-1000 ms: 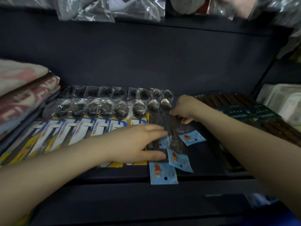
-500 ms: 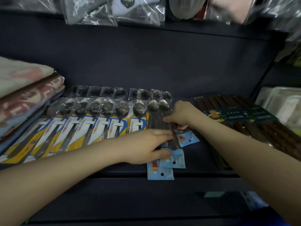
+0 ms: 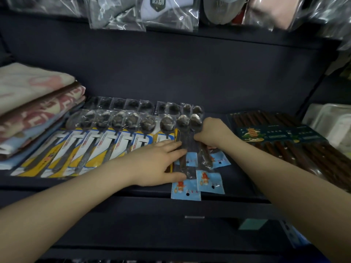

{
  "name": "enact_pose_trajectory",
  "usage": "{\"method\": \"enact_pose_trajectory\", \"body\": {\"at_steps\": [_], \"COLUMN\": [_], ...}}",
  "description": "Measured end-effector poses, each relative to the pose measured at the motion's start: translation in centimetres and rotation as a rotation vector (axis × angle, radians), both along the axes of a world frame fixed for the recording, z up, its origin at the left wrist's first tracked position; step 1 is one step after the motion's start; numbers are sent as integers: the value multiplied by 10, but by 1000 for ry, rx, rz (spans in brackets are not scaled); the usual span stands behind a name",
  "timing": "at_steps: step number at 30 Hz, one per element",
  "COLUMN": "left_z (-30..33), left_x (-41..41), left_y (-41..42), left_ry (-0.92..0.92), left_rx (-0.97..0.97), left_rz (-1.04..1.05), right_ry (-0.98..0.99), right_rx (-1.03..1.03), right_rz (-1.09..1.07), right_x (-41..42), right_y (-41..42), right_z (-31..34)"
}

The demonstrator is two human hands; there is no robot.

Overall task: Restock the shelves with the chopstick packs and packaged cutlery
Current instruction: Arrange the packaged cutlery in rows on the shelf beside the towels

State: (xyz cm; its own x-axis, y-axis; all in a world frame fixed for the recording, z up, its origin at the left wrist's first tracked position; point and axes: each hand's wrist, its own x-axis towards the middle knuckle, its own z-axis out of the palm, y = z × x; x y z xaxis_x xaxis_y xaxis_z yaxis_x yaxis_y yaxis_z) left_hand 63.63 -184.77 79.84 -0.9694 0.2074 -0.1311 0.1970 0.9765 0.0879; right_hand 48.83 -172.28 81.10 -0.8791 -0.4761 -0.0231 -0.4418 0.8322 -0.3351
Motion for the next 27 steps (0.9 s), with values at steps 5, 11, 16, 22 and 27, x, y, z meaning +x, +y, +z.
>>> {"method": "enact_pose_trajectory", "body": {"at_steps": [5,11,16,22,27], "left_z": [-3,1,-8,-14,-17], "left_x": [-3,16,54,69,67], "left_y": [-4,-18,-57,-82,-83], "left_ry": [0,104,231,143,144], "left_rx": [9,191,282,290,180], "left_rz": [25,91,236,227,198], "right_ry": [32,288,127,73,48], "right_rx": [-106,44,4,275,198], "right_rz": [-27,74,724,836,800], "right_x": [10,26,58,65,73], "right_y": [-4,1,-13,-21,-15], "right_z": [-9,9,17,-13,-15]}}
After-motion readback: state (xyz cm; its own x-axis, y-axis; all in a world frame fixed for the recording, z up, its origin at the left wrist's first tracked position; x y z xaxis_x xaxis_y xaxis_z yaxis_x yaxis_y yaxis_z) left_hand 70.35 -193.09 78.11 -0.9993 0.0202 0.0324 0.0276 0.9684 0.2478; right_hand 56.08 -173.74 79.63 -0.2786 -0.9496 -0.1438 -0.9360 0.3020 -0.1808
